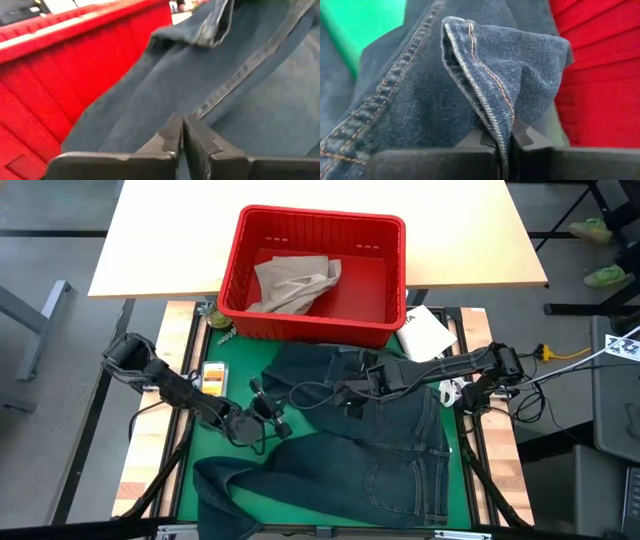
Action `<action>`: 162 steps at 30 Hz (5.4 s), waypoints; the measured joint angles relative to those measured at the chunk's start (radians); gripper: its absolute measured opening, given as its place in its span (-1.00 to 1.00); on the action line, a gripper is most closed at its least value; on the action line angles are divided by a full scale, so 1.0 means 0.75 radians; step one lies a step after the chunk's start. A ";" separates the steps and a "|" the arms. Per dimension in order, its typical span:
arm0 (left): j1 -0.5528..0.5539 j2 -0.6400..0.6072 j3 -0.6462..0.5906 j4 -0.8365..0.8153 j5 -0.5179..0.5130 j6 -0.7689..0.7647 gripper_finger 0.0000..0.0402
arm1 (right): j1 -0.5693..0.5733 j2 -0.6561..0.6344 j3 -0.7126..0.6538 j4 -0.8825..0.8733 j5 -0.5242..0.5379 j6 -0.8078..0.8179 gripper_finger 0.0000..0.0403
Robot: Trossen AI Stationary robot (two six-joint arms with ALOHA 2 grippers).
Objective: Fold Laundry from Bin
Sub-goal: Fold the dark blue pants
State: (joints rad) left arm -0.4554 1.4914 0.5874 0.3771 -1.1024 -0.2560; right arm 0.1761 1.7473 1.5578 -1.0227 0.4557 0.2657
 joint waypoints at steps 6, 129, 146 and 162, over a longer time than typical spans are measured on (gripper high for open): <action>0.117 0.000 0.000 -0.197 0.191 -0.006 -0.58 | 0.000 0.000 0.000 0.000 -0.084 -0.001 -0.98; 0.138 -0.506 0.096 -1.834 0.977 -0.970 -0.36 | -0.131 0.186 0.243 0.127 0.081 -0.362 -0.34; 0.428 -0.506 -0.029 -1.443 0.735 -0.971 -0.36 | -0.130 0.337 0.314 0.217 0.081 -0.366 -0.34; 0.955 -0.506 -0.277 -0.940 0.754 -0.803 -0.36 | -0.130 0.552 0.312 0.288 -0.113 -0.362 -0.34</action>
State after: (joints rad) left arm 0.2609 1.1122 0.3795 -0.3280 -0.5371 -0.8583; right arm 0.0788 2.1612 1.7920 -0.8070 0.3712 -0.0055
